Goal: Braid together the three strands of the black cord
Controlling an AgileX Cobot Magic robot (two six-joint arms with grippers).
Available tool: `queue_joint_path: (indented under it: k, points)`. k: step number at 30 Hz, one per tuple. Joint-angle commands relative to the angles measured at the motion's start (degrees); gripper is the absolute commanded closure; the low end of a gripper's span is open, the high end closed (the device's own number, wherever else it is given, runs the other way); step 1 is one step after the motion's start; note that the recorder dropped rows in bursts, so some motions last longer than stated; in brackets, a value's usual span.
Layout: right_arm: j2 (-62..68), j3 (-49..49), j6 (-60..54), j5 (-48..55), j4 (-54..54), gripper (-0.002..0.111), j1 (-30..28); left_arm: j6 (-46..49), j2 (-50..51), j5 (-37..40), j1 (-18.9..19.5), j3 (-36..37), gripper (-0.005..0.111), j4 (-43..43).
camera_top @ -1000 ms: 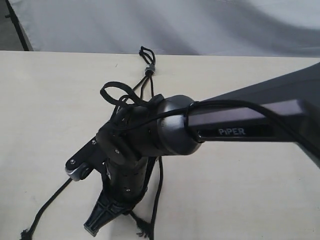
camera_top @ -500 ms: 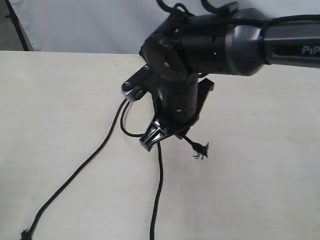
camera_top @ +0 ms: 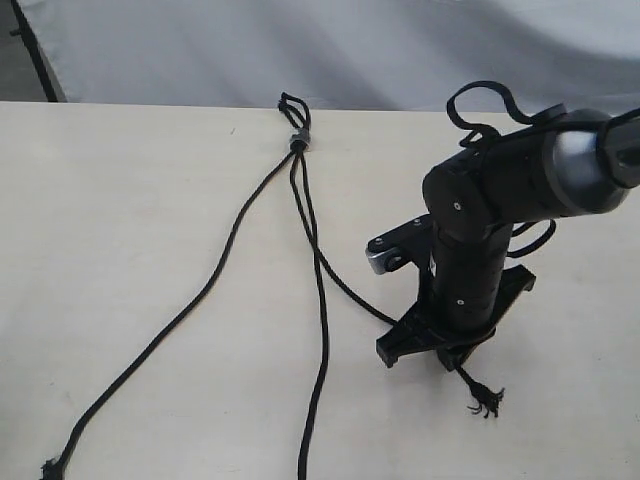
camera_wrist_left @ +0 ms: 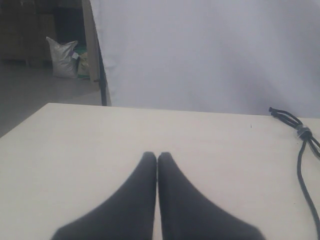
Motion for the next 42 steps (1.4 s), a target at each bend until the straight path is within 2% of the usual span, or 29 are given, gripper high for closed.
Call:
queue_joint_path:
  k: [1, 10, 35, 38, 42]
  points:
    - [-0.35, 2.52, -1.15, -0.79, 1.42, 0.108, -0.40, -0.33, -0.23, -0.65, 0.20, 0.09, 0.105, -0.10]
    - [-0.35, 7.17, -1.15, -2.95, 2.37, 0.108, -0.40, -0.33, -0.23, -0.65, 0.20, 0.09, 0.105, -0.10]
    - [-0.35, 7.17, -0.58, -7.70, 3.53, 0.107, -0.40, -0.33, -0.23, -0.65, 0.20, 0.09, 0.105, -0.10]
    - [-0.35, 7.17, 0.37, -7.70, 3.56, 0.102, -0.40, -0.33, -0.23, -0.65, 0.20, 0.09, 0.105, -0.10]
    - [-0.35, 7.17, 1.06, -8.10, 3.56, 0.082, -0.06, -0.33, -0.23, -0.65, 0.20, 0.09, 0.105, -0.10]
